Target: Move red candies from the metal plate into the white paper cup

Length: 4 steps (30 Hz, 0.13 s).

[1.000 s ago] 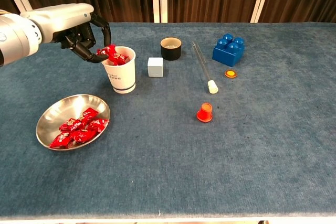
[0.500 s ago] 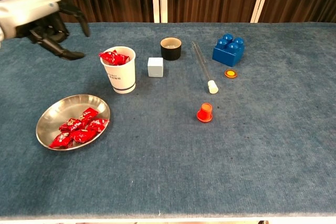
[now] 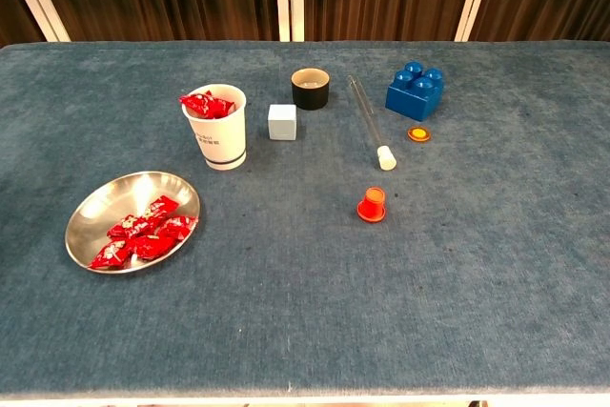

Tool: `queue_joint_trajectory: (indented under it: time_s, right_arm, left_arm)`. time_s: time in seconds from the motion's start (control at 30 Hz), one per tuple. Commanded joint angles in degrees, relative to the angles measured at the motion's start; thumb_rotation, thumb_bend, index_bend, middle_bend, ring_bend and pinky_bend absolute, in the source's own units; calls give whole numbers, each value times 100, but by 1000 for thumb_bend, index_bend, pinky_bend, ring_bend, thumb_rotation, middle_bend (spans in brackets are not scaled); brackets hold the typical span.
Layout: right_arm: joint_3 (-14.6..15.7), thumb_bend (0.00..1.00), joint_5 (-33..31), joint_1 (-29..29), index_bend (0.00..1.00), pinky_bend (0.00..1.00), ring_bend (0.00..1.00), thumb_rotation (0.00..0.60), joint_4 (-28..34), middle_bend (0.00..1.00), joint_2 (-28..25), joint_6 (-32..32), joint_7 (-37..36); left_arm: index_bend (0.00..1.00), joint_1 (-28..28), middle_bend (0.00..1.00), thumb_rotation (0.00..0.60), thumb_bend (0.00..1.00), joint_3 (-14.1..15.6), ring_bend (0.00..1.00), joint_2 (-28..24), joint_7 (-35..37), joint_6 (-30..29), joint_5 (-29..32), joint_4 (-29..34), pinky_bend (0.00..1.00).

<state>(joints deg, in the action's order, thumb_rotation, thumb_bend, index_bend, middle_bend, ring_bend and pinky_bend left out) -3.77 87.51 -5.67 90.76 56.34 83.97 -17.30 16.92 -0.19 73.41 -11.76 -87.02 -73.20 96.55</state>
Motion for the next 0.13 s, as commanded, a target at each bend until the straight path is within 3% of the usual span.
queue_joint_trajectory:
  time_s: [0.03,0.13]
  right_arm:
    - [91,62,104,96,0,26,0,600,-93,0,89,113,-98]
    - [124,60,107,161,0,19,0,600,-121,0,169,183,-32]
  left_arm:
    - [262,-430,184,600,118,322,45,-301,367,-326,-361,-85,0]
    - [262,-711,184,600,118,509,45,-460,667,-459,-545,-108,0]
